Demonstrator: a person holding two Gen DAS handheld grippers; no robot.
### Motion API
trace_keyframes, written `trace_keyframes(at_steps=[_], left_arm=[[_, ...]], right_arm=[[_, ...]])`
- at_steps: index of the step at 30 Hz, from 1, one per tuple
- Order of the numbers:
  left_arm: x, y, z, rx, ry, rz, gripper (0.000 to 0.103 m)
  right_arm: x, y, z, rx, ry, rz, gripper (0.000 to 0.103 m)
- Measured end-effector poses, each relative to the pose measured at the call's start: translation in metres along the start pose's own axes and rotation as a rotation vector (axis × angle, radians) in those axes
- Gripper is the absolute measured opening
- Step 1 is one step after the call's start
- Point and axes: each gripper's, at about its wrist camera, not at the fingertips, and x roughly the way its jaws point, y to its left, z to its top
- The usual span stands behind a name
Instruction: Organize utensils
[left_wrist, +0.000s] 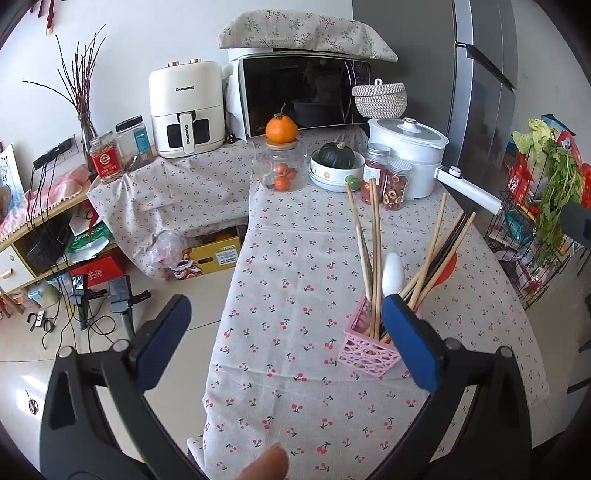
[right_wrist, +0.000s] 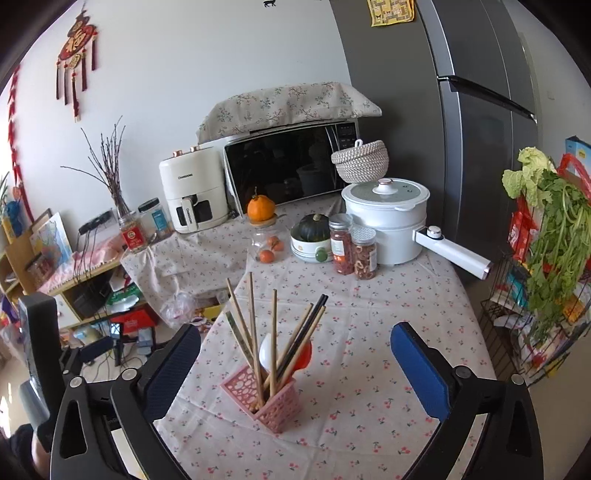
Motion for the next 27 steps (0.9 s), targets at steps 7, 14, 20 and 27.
trace_keyframes(at_steps=[7, 14, 20, 27], left_arm=[[-0.036, -0.008, -0.012, 0.012, -0.036, -0.011, 0.102], [-0.040, -0.006, -0.018, -0.011, -0.059, -0.004, 0.102], [-0.031, -0.008, -0.021, -0.009, -0.044, -0.002, 0.102], [-0.023, -0.012, -0.024, 0.012, -0.018, 0.004, 0.102]], right_arm=[[-0.031, -0.005, -0.033, -0.012, 0.037, -0.156, 0.103], [-0.029, 0.001, -0.047, -0.066, 0.020, -0.210, 0.103], [-0.012, 0.001, -0.051, -0.065, 0.060, -0.225, 0.103], [0.001, 0.000, -0.055, -0.050, 0.098, -0.229, 0.103]])
